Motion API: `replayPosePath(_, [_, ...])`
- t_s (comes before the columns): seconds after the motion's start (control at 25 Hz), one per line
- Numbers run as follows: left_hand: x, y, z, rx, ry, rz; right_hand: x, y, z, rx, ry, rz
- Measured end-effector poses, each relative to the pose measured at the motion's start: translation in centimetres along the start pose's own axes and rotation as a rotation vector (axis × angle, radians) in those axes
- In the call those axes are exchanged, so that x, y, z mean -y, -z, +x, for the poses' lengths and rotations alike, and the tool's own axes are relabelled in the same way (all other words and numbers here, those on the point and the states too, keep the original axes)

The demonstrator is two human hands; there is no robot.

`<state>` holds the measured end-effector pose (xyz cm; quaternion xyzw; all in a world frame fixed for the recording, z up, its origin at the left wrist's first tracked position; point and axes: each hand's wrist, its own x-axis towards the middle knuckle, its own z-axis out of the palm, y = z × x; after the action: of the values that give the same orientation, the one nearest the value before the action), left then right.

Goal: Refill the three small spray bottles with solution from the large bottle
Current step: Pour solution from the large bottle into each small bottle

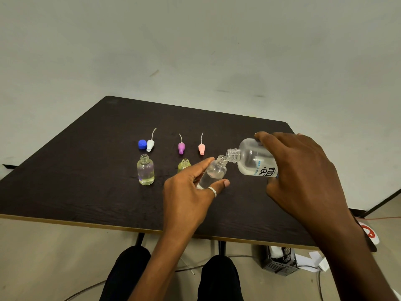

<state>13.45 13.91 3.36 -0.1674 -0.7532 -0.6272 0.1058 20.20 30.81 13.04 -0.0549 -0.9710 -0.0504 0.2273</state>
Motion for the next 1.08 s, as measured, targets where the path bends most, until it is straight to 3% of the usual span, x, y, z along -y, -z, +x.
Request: replayPosePath(1.08, [0.24,-0.15,-0.15,0.007,-0.028,-0.013,0.14,0.14,0.03,0.020,-0.001,-0.008])
